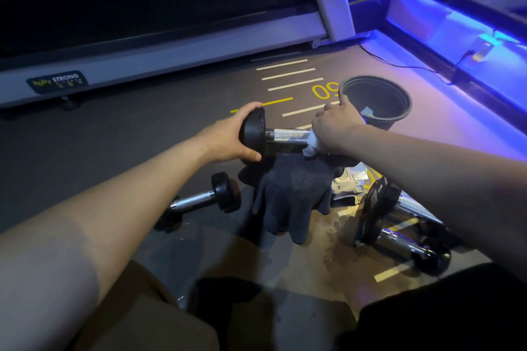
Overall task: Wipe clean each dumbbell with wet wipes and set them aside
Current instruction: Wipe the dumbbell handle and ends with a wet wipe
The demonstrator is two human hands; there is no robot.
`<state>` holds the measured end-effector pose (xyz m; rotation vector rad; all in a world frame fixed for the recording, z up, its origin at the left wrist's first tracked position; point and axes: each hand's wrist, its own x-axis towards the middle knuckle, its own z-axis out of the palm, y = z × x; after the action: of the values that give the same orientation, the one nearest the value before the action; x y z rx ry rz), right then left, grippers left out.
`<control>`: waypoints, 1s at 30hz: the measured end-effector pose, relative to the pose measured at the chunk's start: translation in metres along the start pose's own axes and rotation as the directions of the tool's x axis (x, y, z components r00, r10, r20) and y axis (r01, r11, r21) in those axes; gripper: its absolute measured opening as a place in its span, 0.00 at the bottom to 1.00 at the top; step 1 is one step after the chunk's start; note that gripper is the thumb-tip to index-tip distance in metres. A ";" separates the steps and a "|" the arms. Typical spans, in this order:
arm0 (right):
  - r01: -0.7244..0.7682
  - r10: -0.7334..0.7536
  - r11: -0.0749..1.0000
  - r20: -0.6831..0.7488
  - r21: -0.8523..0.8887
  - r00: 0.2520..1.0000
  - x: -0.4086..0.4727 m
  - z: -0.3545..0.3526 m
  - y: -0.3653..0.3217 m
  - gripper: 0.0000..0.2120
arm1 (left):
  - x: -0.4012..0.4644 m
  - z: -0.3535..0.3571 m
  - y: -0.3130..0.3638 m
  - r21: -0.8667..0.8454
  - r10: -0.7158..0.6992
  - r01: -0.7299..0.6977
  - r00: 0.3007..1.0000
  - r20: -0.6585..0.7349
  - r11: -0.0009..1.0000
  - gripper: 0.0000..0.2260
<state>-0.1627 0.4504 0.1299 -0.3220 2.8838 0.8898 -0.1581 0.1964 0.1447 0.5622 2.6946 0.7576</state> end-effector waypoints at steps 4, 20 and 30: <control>0.007 -0.007 1.000 -0.026 0.004 1.000 -0.001 -0.004 -0.003 0.20 | -0.001 0.000 0.000 0.004 -0.010 0.010 1.000 -0.005 1.000 0.49; 0.100 -0.041 0.896 -0.144 0.433 0.989 0.015 -0.025 -0.044 0.11 | -0.003 0.001 0.000 -0.005 0.012 -0.012 1.000 0.001 1.000 0.49; 0.150 0.016 0.773 -0.255 0.616 0.967 0.021 -0.022 -0.061 0.11 | -0.001 0.001 0.001 -0.006 0.002 -0.002 1.000 0.003 1.000 0.49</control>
<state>-0.1696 0.3854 0.1121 -0.4824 3.1425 -0.1892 -0.1566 0.1971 0.1449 0.5638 2.6885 0.7644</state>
